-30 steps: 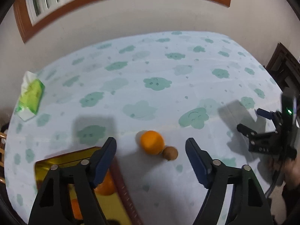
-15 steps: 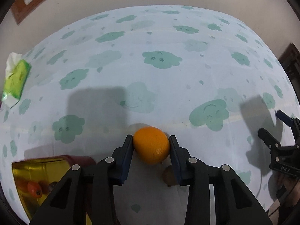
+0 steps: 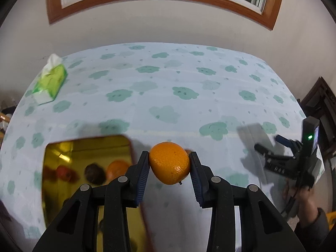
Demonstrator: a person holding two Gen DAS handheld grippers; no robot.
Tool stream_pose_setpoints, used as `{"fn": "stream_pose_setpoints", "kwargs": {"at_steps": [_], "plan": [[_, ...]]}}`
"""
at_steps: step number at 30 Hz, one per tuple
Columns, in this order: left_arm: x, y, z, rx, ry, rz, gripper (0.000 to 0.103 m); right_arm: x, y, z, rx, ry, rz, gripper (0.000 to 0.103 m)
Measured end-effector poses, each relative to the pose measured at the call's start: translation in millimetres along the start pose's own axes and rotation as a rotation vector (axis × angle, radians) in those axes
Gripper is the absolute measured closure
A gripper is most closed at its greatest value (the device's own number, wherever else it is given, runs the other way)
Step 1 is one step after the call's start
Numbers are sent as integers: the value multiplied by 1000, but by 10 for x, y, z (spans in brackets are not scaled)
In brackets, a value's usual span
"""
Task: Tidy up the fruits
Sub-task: 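Grasp the second mandarin on the cloth with the left gripper, then grasp the small brown fruit with the right gripper while the left gripper carries the mandarin over the tray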
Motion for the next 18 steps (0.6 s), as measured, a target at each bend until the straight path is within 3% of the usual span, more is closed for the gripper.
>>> {"fn": "stream_pose_setpoints", "kwargs": {"at_steps": [2,6,9,13,16,18], "plan": [[-66,90,-111,4,-3,-12,64,-179,-40,-178,80,-153,23,41],[-239,267,-302,10,-17,-43,64,-852,-16,-364,90,-387,-85,41],[-345,359,-407,14,-26,-61,64,-1348,-8,-459,112,-511,-163,41],[-489,459,-535,21,-42,-79,64,-1818,12,-381,89,-536,-287,47],[-575,503,-600,29,-50,-90,64,-1981,11,-264,75,-507,-329,50],[-619,519,-620,31,-55,-96,64,-2026,-5,-174,61,-486,-352,62]]}}
Point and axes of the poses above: each gripper's, at about its wrist camera, not at the fingertips, and z roughly the way its jaws point, x to its right, y to its underside, the point moved 7 cm from there along z, roughly the way its jaws point, and after that the axes turned 7 degrees about x, right-handed, at the moved point
